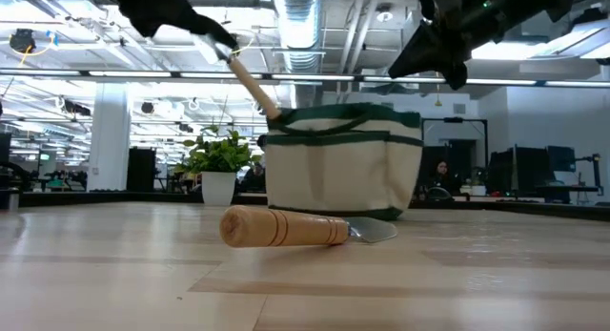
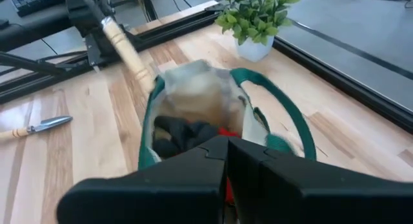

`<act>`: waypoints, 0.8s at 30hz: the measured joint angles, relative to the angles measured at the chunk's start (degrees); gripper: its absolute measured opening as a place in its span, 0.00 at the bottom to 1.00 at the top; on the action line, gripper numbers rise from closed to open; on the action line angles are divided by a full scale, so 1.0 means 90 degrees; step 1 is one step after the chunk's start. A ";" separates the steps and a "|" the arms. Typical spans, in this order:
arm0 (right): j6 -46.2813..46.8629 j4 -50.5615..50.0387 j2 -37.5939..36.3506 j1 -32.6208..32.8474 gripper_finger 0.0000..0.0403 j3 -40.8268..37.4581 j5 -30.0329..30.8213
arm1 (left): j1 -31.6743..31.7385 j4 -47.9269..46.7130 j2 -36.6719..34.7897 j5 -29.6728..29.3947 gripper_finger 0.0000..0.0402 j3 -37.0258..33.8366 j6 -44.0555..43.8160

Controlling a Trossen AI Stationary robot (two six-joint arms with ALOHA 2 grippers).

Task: Pick & Place Garden tools in Gardening bag
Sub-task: Put the trowel into the gardening bag

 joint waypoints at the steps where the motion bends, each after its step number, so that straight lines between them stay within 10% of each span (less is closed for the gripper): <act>1: -0.0002 -0.0003 0.0000 0.0000 0.00 0.0000 -0.0002 | 0.0000 -0.0043 -0.0066 -0.0017 0.00 0.0000 -0.0046; 12: -0.0040 -0.0008 0.0015 -0.0022 0.00 0.0000 -0.0004 | -0.0034 0.0038 -0.0642 0.1128 0.00 0.0000 -0.0113; 24: -0.0052 -0.0011 0.0015 0.0002 0.00 0.0000 -0.0015 | -0.0029 -0.0863 -0.0711 -0.0814 0.00 0.0000 -0.0169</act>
